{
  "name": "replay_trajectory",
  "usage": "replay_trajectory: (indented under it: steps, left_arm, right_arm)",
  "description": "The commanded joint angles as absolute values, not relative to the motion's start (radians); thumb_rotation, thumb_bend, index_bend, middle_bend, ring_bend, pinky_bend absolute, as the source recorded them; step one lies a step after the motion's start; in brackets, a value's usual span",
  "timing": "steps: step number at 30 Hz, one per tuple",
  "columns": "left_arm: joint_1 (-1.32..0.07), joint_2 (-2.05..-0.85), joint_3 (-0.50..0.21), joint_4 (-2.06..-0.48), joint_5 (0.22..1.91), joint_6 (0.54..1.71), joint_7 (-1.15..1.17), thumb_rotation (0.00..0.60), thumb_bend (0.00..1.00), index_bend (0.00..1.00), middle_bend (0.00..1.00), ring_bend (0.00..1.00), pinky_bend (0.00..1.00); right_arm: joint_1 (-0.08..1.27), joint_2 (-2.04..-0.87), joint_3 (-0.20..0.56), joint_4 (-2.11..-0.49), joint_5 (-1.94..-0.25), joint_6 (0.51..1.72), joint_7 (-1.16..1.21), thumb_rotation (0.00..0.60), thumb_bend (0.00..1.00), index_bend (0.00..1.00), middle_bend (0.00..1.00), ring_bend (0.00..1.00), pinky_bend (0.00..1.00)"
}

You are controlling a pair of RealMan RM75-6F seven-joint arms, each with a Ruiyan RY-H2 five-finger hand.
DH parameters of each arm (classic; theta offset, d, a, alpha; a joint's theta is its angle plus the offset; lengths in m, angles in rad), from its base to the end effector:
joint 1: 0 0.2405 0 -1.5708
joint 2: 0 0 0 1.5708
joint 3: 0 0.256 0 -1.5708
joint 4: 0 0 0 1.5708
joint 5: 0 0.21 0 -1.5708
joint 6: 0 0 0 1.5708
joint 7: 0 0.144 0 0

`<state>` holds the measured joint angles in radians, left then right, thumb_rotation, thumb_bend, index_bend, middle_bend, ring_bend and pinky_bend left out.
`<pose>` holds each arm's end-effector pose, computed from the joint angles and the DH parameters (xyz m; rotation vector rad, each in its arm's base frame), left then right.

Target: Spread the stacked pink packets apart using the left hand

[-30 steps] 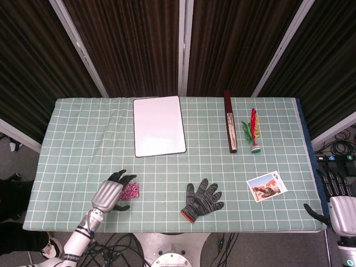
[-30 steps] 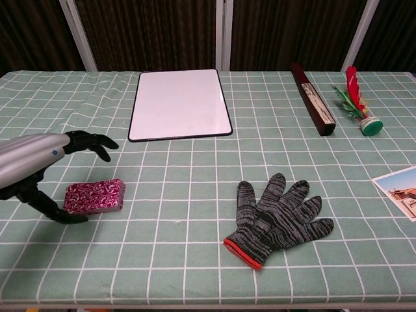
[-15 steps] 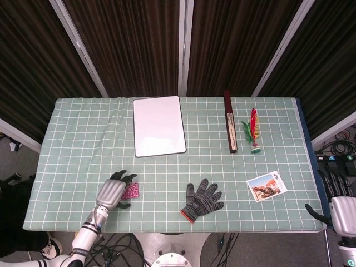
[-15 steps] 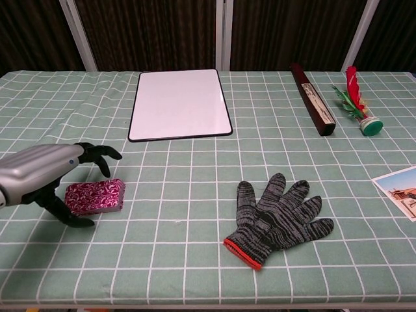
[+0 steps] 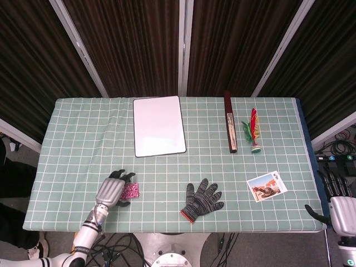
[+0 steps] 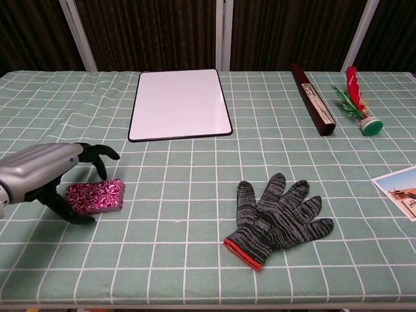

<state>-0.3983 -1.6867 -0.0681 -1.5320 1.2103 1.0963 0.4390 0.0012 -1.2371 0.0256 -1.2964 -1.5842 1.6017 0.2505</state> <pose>-0.2037 0.2356 -0.0588 -1.7648 -1.1546 -0.8224 -0.3563 -0.1494 0.1581 1.3441 -0.8942 0.9854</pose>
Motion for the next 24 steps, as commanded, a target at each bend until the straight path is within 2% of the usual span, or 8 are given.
replay_trajectory:
  steps: [1, 14, 24]
  left_arm:
    - [-0.399, -1.691, -0.071, -1.526, 1.209, 1.103, 0.427, 0.6, 0.11, 0.2, 0.35, 0.13, 0.16]
    - [-0.404, -1.701, -0.069, -1.501, 1.213, 1.113, 0.387, 0.6, 0.2, 0.25, 0.4, 0.16, 0.16]
    - [-0.409, -1.696, -0.066, -1.5, 1.202, 1.111, 0.394, 0.6, 0.21, 0.25, 0.43, 0.16, 0.16]
  right_arm:
    - [0.001, -1.237, 0.025, -1.296, -1.581, 1.597, 0.25, 0.6, 0.08, 0.0, 0.0, 0.0, 0.0]
    - [0.001, -1.24, 0.028, -1.286, -1.581, 1.6, 0.259, 0.6, 0.08, 0.0, 0.0, 0.0, 0.0]
    - [0.001, -1.238, 0.03, -1.291, -1.57, 1.589, 0.253, 0.6, 0.09, 0.0, 0.0, 0.0, 0.0]
